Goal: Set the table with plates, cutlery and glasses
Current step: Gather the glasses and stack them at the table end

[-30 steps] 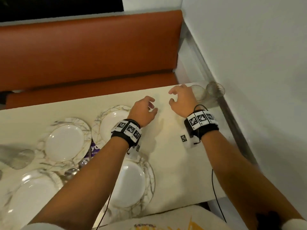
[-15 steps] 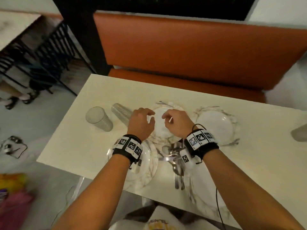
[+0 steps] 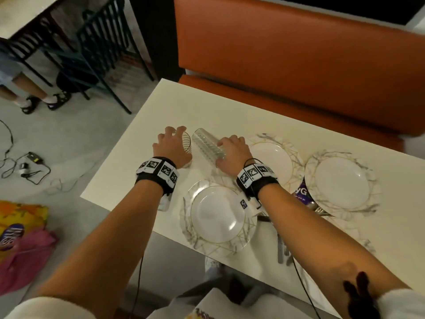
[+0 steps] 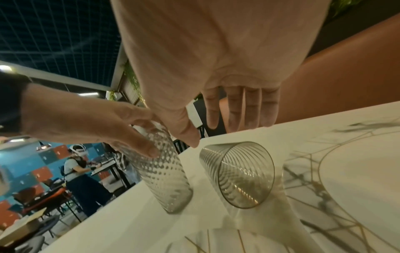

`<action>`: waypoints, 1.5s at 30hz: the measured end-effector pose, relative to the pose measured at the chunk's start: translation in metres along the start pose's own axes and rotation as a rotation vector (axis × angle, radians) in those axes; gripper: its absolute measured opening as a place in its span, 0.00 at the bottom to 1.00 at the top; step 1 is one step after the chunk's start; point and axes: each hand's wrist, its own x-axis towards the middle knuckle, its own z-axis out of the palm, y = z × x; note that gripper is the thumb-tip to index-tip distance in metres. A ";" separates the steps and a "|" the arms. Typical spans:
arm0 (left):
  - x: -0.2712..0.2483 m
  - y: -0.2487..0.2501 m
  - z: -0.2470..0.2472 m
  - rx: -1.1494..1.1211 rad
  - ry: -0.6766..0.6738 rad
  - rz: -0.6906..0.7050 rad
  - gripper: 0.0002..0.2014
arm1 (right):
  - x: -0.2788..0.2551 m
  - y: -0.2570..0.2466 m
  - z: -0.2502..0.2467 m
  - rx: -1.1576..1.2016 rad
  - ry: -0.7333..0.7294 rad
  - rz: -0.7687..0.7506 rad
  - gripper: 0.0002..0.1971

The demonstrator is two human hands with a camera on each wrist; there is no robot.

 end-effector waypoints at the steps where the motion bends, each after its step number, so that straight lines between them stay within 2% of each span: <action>1: 0.001 -0.001 0.002 -0.070 0.014 0.006 0.41 | 0.004 0.000 0.004 -0.016 0.011 0.002 0.30; 4: 0.001 -0.004 0.003 -0.157 0.052 0.021 0.39 | 0.012 0.002 0.015 -0.065 0.026 0.020 0.37; 9: -0.003 -0.001 0.000 -0.180 0.090 0.033 0.39 | 0.028 0.005 0.035 -0.143 -0.047 0.165 0.55; 11: -0.005 0.001 -0.003 -0.182 0.104 0.043 0.39 | 0.031 0.006 0.043 -0.140 -0.063 0.194 0.54; 15: -0.008 0.009 -0.012 -0.184 0.131 0.068 0.39 | 0.028 0.007 0.043 -0.041 0.022 0.183 0.43; 21: -0.014 0.052 -0.032 -0.143 0.175 0.168 0.39 | -0.009 0.025 -0.019 0.334 0.319 0.113 0.44; 27: -0.028 0.161 -0.029 -0.156 0.164 0.357 0.39 | -0.085 0.088 -0.101 0.411 0.575 0.136 0.43; 31: -0.051 0.259 -0.002 -0.181 0.112 0.514 0.39 | -0.146 0.154 -0.143 0.363 0.668 0.260 0.45; 34: -0.075 0.337 0.028 -0.184 0.065 0.618 0.44 | -0.193 0.216 -0.164 0.335 0.700 0.404 0.47; 38: -0.113 0.438 0.079 -0.263 -0.085 0.646 0.55 | -0.259 0.308 -0.178 0.318 0.727 0.632 0.50; 45: -0.171 0.570 0.169 -0.375 -0.274 0.645 0.49 | -0.357 0.449 -0.180 0.287 0.709 0.904 0.49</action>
